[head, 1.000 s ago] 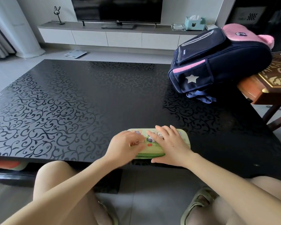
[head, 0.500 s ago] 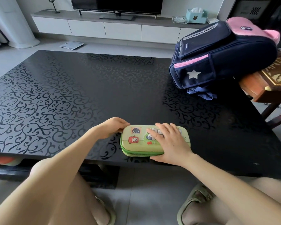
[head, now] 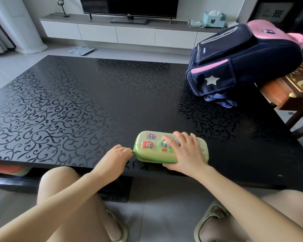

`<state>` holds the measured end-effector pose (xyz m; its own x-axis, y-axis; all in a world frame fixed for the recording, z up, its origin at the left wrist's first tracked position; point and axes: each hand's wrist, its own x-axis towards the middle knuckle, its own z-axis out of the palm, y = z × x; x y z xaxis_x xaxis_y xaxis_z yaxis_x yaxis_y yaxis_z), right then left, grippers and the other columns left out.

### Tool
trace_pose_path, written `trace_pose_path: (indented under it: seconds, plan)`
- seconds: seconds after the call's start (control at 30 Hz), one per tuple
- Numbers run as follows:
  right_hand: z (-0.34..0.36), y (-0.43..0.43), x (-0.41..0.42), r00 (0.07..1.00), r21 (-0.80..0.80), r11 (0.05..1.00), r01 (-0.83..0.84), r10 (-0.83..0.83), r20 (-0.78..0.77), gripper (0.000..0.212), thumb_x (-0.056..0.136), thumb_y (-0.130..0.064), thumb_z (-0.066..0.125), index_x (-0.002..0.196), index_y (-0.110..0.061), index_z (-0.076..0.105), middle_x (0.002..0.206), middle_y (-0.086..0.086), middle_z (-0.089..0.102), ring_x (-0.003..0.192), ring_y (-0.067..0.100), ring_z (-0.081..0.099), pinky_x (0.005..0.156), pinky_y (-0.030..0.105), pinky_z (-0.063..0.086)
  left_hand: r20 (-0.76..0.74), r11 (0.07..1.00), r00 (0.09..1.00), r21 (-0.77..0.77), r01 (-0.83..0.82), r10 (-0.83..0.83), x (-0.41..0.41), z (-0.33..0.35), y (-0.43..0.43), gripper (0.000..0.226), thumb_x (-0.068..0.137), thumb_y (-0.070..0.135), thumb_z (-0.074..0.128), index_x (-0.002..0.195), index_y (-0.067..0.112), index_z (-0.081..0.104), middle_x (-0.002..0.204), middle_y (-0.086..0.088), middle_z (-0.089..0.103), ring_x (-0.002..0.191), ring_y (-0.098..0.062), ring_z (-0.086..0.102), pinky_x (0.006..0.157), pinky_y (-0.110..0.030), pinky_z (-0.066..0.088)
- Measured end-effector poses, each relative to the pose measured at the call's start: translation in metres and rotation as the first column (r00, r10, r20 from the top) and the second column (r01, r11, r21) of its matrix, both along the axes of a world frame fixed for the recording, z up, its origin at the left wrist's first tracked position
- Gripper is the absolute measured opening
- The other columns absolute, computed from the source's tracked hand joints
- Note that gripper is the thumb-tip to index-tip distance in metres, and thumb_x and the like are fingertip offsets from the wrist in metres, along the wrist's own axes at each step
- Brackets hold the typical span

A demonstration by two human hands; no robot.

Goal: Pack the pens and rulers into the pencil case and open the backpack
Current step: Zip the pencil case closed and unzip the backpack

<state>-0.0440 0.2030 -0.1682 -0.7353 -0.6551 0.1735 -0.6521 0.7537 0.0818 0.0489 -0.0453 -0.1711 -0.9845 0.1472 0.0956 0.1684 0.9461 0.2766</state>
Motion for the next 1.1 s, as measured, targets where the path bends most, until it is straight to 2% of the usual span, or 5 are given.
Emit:
trace_pose_path:
  seconds: [0.43, 0.57, 0.67, 0.83, 1.1]
  plan:
    - [0.022, -0.018, 0.026, 0.985, -0.051, 0.998, -0.028, 0.036, 0.170, 0.084, 0.076, -0.026, 0.067, 0.146, -0.027, 0.021, 0.153, 0.015, 0.021, 0.141, 0.035, 0.018, 0.116, 0.052, 0.010, 0.198, 0.977, 0.968, 0.120, -0.179, 0.153, 0.013, 0.031, 0.096, 0.027, 0.092, 0.023, 0.043, 0.076, 0.013, 0.062, 0.082, -0.007, 0.068, 0.076, -0.029, 0.059, 0.063, -0.033, 0.043]
    - [0.015, -0.005, 0.054, 0.995, -0.484, 0.874, 0.045, -0.085, -0.060, 0.018, 0.069, -0.016, 0.059, 0.085, -0.011, 0.067, 0.087, 0.006, 0.065, 0.082, 0.028, 0.059, 0.070, 0.037, 0.048, 0.010, 0.956, 0.965, 0.135, -0.261, 0.262, 0.003, 0.059, 0.054, 0.016, 0.076, 0.019, 0.064, 0.091, 0.023, 0.069, 0.095, 0.002, 0.067, 0.091, -0.023, 0.058, 0.080, -0.029, 0.046]
    - [0.003, -0.019, 0.061, 0.976, -0.465, 0.860, 0.211, -0.210, 0.055, 0.028, 0.068, -0.032, 0.072, 0.050, -0.015, 0.060, 0.054, 0.000, 0.061, 0.049, 0.021, 0.056, 0.044, 0.025, 0.039, 0.090, 0.990, 0.990, -0.094, -0.102, 0.110, -0.022, 0.066, 0.040, 0.065, 0.068, 0.031, 0.073, 0.128, 0.032, 0.049, 0.134, -0.001, 0.043, 0.124, -0.025, 0.035, 0.103, -0.036, 0.032]
    - [-0.011, -0.049, 0.070, 0.942, -0.393, 0.856, 0.335, -0.292, 0.165, 0.042, 0.055, -0.045, 0.083, 0.041, -0.018, 0.053, 0.037, -0.003, 0.052, 0.032, 0.016, 0.051, 0.038, 0.017, 0.023, 0.413, 0.952, 0.910, -0.288, 0.100, 0.030, -0.060, 0.054, 0.048, 0.120, 0.058, 0.045, 0.078, 0.143, 0.041, -0.005, 0.150, -0.008, 0.016, 0.137, -0.031, 0.014, 0.105, -0.048, 0.029]
    - [-0.018, -0.038, 0.070, 0.953, -0.342, 0.889, 0.303, -0.275, 0.130, 0.033, 0.045, -0.016, 0.081, 0.045, -0.014, 0.048, 0.035, -0.002, 0.044, 0.027, 0.016, 0.044, 0.037, 0.015, 0.019, 0.327, 0.949, 0.945, -0.305, 0.076, 0.029, -0.058, 0.042, 0.044, 0.124, 0.052, 0.058, 0.073, 0.141, 0.042, -0.012, 0.128, -0.002, 0.032, 0.114, -0.024, 0.030, 0.085, -0.034, 0.046]
